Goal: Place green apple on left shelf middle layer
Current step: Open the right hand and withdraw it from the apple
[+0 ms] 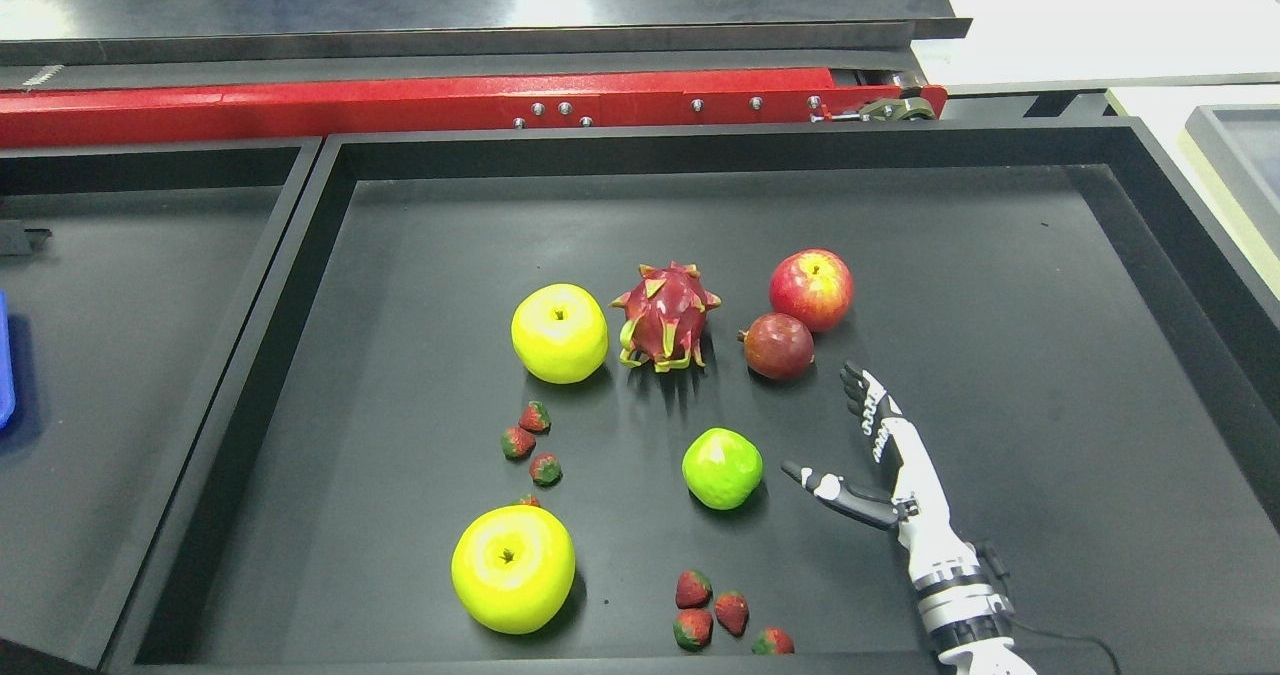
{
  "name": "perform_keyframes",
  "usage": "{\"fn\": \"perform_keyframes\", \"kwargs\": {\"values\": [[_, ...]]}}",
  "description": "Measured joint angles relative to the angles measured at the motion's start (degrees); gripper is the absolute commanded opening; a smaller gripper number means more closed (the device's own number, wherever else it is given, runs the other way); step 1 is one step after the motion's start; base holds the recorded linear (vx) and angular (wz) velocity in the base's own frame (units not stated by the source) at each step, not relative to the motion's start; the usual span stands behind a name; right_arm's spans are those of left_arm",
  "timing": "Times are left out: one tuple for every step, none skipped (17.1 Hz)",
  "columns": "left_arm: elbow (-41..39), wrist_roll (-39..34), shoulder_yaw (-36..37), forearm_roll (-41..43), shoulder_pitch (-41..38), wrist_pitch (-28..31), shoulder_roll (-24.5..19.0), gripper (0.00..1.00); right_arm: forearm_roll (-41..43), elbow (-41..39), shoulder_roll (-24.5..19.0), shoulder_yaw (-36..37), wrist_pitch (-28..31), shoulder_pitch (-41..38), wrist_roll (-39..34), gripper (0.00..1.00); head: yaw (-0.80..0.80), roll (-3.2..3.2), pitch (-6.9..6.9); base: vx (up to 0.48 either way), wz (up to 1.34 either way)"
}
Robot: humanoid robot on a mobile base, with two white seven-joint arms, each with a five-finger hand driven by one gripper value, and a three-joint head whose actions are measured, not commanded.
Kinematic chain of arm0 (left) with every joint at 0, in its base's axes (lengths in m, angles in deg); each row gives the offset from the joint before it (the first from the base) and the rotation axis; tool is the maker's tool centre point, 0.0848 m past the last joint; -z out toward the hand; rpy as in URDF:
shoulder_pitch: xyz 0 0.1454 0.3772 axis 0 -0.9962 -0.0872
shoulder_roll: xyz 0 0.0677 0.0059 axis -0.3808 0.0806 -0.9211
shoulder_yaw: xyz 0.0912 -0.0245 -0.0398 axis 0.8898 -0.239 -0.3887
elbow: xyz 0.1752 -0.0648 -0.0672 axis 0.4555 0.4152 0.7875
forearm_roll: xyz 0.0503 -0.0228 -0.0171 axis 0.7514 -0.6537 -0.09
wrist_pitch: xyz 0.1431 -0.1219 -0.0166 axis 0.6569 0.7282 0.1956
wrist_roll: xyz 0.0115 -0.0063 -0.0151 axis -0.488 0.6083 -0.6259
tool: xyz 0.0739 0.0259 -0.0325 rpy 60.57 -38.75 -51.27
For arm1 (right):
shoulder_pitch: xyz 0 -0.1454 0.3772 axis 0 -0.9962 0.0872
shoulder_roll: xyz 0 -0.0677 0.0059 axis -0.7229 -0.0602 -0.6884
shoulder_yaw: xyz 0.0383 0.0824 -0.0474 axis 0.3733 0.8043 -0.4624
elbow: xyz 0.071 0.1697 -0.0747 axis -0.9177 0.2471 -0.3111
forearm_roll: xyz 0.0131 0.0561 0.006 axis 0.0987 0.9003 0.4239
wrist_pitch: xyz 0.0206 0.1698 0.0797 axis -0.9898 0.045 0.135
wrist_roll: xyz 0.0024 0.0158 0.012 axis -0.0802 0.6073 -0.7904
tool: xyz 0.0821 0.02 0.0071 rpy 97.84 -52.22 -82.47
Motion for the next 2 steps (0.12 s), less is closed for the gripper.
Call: {"fn": "perform_keyframes", "kwargs": {"values": [[0.0, 0.0, 0.0, 0.0, 0.0, 0.0, 0.0, 1.0, 0.2, 0.0, -0.3, 0.3, 0.0, -0.1, 0.0, 1.0, 0.0, 0.0, 0.0, 0.0, 0.0], [0.0, 0.0, 0.0, 0.0, 0.0, 0.0, 0.0, 1.0, 0.4, 0.0, -0.7, 0.8, 0.0, -0.3, 0.1, 1.0, 0.0, 0.0, 0.0, 0.0, 0.0]]}}
